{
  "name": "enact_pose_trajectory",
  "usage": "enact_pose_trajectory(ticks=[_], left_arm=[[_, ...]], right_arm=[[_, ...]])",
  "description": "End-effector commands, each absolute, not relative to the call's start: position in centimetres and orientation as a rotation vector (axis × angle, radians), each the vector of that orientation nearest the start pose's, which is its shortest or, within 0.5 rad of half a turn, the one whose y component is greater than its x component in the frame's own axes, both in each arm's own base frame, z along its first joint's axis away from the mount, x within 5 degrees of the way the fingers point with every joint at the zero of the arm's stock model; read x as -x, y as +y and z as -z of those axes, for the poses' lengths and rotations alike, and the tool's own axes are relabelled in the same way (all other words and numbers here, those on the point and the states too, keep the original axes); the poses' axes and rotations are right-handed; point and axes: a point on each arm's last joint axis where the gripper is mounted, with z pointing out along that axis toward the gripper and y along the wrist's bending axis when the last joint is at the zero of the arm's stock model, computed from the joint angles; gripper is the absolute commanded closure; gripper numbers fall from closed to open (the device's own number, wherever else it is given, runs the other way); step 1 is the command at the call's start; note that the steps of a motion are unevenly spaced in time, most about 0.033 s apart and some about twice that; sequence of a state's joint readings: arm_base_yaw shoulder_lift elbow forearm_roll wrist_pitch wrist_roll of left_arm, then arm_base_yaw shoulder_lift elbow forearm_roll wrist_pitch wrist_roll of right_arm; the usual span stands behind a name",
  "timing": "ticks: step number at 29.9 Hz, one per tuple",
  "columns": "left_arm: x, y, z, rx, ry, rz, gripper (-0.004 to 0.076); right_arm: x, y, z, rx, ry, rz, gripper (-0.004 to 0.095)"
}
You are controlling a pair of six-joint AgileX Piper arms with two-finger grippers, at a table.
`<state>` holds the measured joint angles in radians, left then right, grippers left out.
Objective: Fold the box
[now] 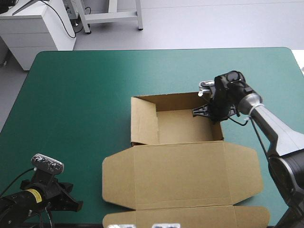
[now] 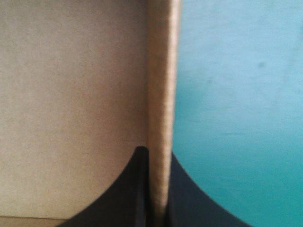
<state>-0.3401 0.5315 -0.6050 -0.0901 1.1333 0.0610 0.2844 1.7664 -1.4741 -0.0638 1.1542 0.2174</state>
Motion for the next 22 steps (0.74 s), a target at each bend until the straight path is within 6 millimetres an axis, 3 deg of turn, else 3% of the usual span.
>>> enact_pose_trajectory(ticks=[1, 7, 13, 16, 22], left_arm=[[-6.6, -3.2, -29.4, -0.482, 2.487, 0.249, 0.0732], [-6.6, -3.2, -29.4, -0.483, 2.486, 0.245, 0.0732], [-6.6, -3.2, -29.4, -0.483, 2.486, 0.245, 0.0732], [-6.6, -3.2, -29.4, -0.483, 2.486, 0.245, 0.0732], [-6.7, -3.2, -29.5, -0.478, 2.469, 0.247, 0.0732]], right_arm=[[-34.5, 4.2, -31.0, 0.06, 2.849, 0.141, 0.0928], [-33.4, -5.4, -31.7, -0.21, 2.884, 0.22, 0.0928], [-31.1, -13.5, -31.9, -0.52, 2.841, 0.257, 0.0928], [-30.0, -16.4, -31.9, -0.676, 2.778, 0.213, 0.0928], [-28.6, -19.0, -31.9, -0.799, 2.73, 0.219, 0.0928]])
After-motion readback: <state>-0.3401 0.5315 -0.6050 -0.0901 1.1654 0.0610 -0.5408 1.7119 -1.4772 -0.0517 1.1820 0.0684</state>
